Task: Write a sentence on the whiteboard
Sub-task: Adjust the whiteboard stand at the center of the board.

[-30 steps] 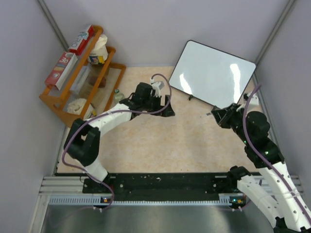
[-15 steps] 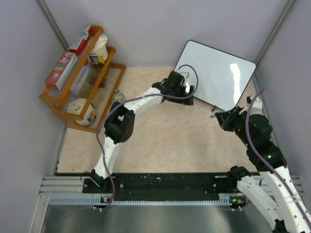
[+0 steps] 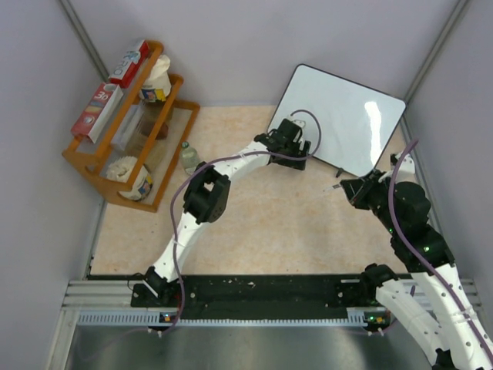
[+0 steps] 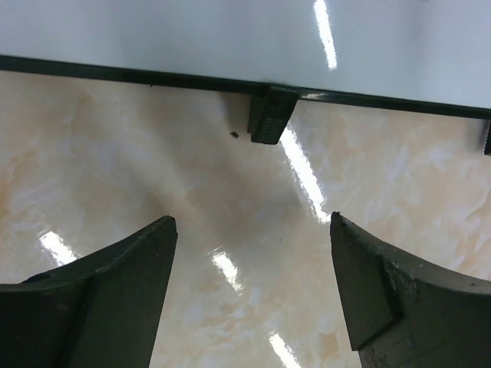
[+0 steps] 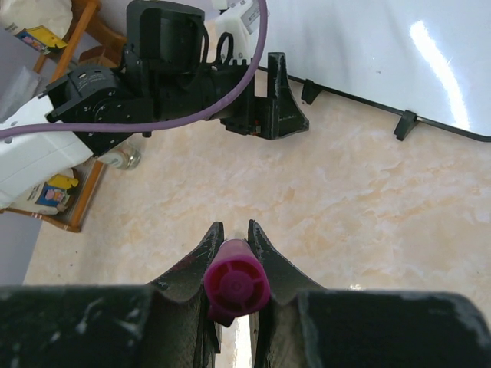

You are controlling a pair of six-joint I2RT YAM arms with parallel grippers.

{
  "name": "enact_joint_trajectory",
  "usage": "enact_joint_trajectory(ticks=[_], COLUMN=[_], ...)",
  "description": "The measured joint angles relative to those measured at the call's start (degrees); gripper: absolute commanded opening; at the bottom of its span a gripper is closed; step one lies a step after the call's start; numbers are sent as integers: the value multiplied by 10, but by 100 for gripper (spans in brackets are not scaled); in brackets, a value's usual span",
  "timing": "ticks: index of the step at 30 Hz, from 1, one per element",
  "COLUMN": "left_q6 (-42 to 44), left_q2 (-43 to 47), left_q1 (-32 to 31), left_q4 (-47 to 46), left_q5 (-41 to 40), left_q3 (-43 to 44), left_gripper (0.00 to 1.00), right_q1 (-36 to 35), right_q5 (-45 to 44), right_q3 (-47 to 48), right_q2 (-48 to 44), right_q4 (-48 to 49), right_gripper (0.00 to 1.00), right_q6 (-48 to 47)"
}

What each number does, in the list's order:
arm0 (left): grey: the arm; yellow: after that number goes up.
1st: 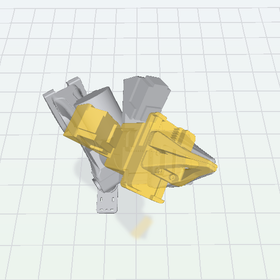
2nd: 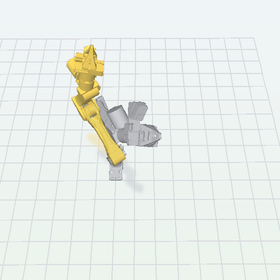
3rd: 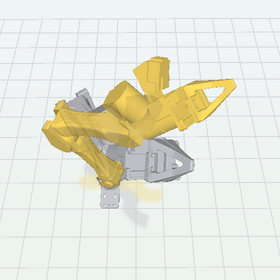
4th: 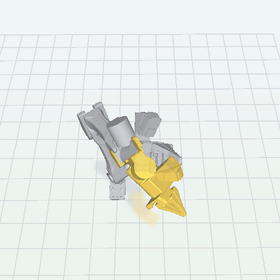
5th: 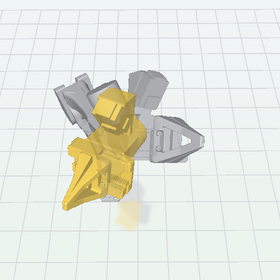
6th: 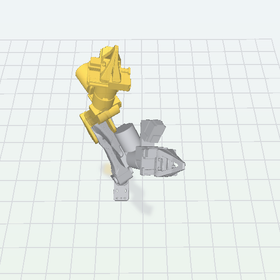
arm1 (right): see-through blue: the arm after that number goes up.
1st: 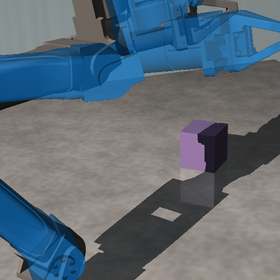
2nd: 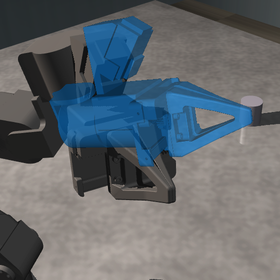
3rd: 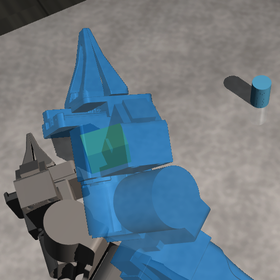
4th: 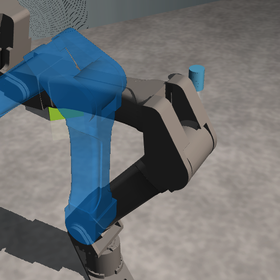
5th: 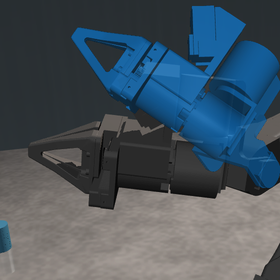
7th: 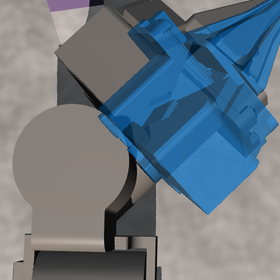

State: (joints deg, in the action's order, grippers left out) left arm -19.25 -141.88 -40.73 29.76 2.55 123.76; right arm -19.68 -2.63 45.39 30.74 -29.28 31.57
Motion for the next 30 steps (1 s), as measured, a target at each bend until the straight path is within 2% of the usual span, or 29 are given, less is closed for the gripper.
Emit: enact_joint_trajectory(ticks=[13, 17, 23, 27, 30], left_q6=[10, 6, -10, -24, -33], left_q2=[-45, -69, -80, -94, -103], left_q1=[-13, -13, -11, -10, -9], left_q4=[-18, -20, -26, -23, -21], left_q5=[-12, -9, -2, -3, -5], left_q3=[56, 94, 106, 129, 142], left_gripper=[74, 60, 55, 47, 36], right_q1=[0, 0, 0, 0, 0], right_q5=[1, 1, 2, 3, 6], right_q3=[0, 0, 0, 0, 0], right_q2=[0, 0, 0, 0, 0], right_q4=[-4, -4, -4, -5, -5], right_gripper=[0, 0, 0, 0, 0], right_q6=[0, 0, 0, 0, 0])
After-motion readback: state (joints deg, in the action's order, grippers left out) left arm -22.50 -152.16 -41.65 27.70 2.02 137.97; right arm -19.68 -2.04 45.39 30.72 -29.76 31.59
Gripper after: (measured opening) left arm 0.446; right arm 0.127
